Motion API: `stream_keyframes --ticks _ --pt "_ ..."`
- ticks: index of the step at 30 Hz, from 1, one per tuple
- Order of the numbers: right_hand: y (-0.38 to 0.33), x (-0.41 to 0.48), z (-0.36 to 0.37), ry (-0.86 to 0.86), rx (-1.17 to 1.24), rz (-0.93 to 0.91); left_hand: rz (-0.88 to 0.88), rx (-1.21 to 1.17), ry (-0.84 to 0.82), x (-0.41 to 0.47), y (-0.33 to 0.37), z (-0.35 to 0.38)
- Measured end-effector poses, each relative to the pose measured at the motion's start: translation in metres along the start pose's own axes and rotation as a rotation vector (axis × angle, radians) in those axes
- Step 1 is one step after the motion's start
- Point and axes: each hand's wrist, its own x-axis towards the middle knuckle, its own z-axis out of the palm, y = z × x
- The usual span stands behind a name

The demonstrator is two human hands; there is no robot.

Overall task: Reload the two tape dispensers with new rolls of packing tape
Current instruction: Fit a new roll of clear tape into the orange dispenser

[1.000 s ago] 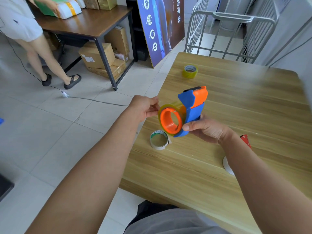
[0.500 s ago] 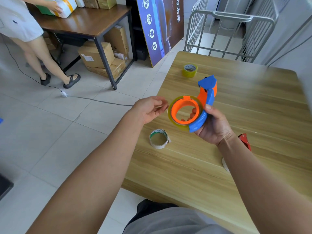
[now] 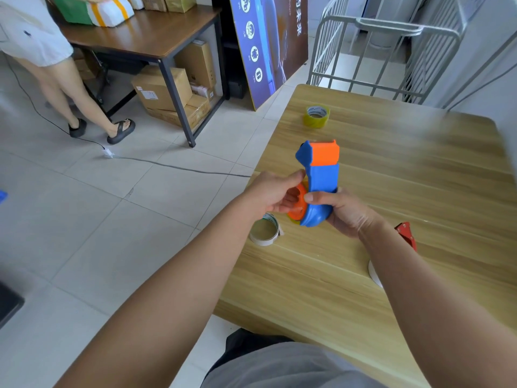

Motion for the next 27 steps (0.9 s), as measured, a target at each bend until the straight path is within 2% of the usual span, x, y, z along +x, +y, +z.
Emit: stream_keyframes --ticks 3,6,8,10,13,17,23,27 --pt "-0.001 0.001 0.002 -0.010 -0.076 -0.003 -0.034 -0.058 0.046 0.004 -0.003 0.005" --pt "-0.001 -0.001 0.003 -0.004 -0.074 0.000 -0.056 -0.121 -0.023 0.004 -0.005 0.003" --pt "0.000 -0.002 0.004 0.017 -0.003 -0.009 -0.032 -0.172 -0.071 0.005 -0.008 0.002" --pt "-0.002 -0.003 0.003 0.064 0.102 -0.025 0.017 -0.163 -0.032 0.006 -0.013 0.001" --pt "-0.005 -0.004 0.000 0.137 0.222 -0.025 0.171 0.100 0.111 0.009 -0.022 -0.004" --pt "-0.007 -0.004 -0.001 0.116 0.297 -0.029 0.335 0.229 -0.120 0.006 -0.024 -0.005" --pt "-0.003 -0.007 -0.003 0.052 0.350 0.040 0.506 0.753 -0.144 0.006 -0.022 -0.004" --pt "-0.005 -0.009 -0.005 0.013 0.392 0.049 0.558 0.827 -0.145 0.001 -0.023 -0.001"
